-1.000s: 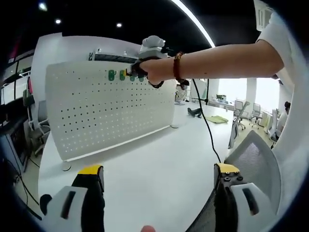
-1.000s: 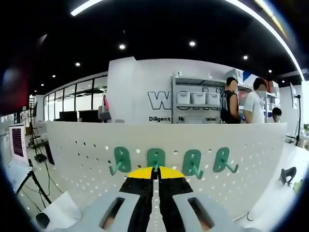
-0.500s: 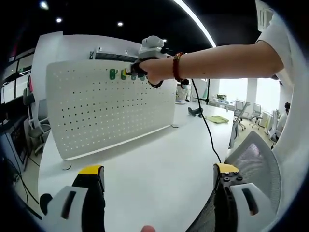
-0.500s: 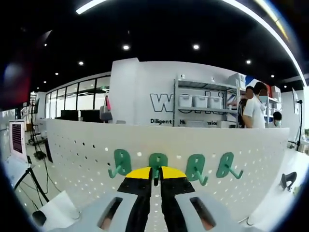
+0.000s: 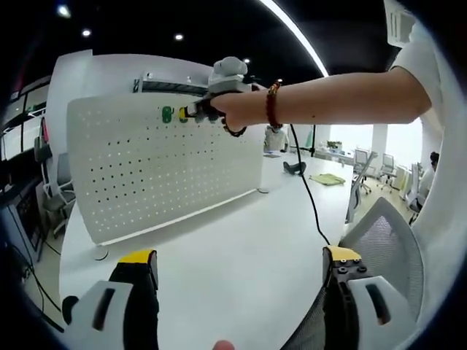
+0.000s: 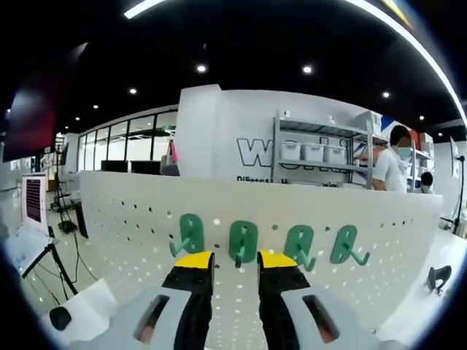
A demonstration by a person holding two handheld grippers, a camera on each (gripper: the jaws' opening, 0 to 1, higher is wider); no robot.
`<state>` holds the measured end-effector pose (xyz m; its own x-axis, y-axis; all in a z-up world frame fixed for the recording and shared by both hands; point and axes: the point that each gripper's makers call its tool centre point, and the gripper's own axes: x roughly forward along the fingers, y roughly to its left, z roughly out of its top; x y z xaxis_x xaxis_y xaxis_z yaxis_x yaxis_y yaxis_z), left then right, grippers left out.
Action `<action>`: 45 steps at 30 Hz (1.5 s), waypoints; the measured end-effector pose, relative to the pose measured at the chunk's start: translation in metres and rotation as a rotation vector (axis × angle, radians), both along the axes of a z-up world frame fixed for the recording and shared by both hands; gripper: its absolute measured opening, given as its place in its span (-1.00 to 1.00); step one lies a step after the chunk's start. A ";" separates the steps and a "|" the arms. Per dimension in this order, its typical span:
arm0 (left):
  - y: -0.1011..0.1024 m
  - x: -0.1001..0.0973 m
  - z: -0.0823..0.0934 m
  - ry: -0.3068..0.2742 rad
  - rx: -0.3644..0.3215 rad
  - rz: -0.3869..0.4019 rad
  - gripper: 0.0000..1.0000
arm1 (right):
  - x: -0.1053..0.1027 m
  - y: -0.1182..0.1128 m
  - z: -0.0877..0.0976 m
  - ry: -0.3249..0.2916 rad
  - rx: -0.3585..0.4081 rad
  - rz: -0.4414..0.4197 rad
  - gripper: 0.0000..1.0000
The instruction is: Insert the hook assembly into the mounting plate slot until the hook locks in place.
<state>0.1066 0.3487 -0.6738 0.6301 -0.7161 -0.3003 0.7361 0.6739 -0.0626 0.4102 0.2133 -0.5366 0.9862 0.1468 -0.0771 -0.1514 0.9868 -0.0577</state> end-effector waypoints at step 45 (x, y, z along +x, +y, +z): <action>-0.053 -0.026 0.015 -0.009 0.026 -0.013 0.96 | -0.170 -0.050 -0.034 0.015 0.034 0.291 0.28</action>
